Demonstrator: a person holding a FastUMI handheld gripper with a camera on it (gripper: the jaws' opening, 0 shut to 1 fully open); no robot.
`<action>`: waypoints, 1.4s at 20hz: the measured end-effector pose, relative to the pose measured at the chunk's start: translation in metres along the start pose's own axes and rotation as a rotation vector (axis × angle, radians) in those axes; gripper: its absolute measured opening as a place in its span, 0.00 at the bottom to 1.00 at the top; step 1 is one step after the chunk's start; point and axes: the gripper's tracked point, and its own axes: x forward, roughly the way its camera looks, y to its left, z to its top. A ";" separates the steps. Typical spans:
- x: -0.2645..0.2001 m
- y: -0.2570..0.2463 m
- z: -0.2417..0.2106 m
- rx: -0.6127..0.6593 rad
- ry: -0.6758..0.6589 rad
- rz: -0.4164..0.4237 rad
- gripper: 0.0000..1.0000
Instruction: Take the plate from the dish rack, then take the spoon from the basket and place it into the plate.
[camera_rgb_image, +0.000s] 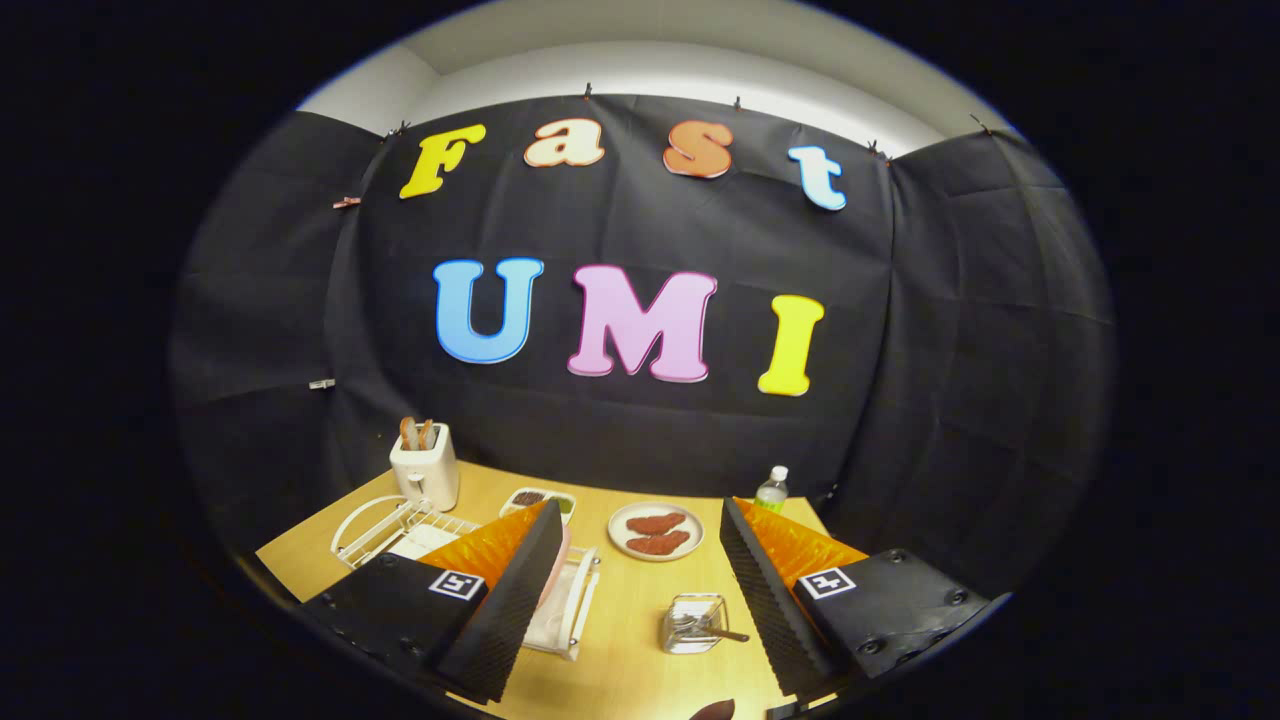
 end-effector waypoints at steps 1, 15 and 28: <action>0.009 0.008 -0.009 0.005 0.047 0.010 0.98; 0.143 0.085 -0.173 0.152 0.569 -0.088 0.94; 0.173 0.086 -0.201 0.063 0.604 -0.254 0.28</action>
